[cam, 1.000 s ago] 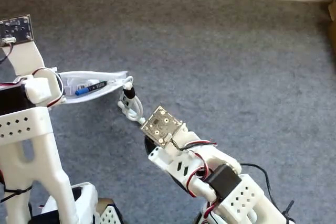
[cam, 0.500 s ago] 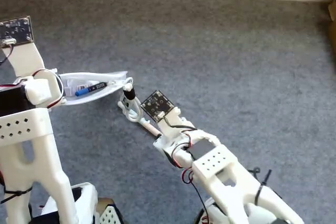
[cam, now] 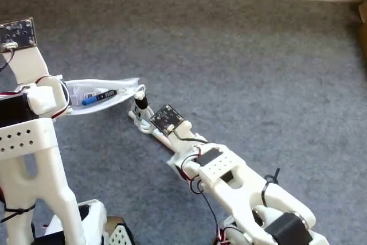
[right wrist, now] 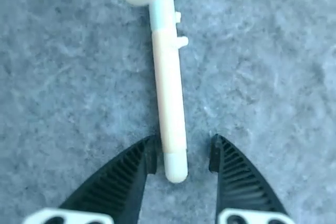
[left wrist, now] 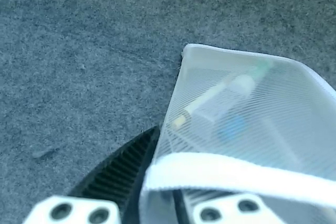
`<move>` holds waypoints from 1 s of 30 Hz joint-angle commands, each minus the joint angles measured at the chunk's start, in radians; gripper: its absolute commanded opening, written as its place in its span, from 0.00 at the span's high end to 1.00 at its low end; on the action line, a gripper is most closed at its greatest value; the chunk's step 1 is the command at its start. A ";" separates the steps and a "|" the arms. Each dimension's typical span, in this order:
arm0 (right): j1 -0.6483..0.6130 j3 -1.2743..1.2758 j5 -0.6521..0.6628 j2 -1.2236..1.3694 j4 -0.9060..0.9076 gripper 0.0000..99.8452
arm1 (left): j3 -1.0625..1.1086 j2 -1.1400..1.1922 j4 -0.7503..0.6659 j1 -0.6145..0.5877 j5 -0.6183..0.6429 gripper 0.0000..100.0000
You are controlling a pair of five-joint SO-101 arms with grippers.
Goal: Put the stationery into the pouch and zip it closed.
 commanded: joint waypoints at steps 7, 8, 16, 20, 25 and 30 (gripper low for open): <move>-0.013 -0.076 -0.008 0.148 -0.018 1.00 | 0.004 0.012 -0.020 -0.002 0.006 0.99; -0.013 -0.076 -0.008 0.148 -0.016 0.98 | 0.004 0.012 -0.020 -0.002 0.006 0.99; -0.013 -0.077 -0.006 0.147 0.145 1.00 | 0.004 0.012 -0.020 -0.002 0.006 0.99; -0.007 -0.081 -0.006 0.147 0.229 1.00 | 0.004 0.012 -0.020 -0.002 0.006 0.99; -0.007 -0.168 -0.006 0.147 0.452 1.00 | 0.004 0.012 -0.020 -0.002 0.006 0.99; -0.007 -0.206 -0.006 0.147 0.618 1.00 | 0.004 0.012 -0.020 -0.002 0.006 0.99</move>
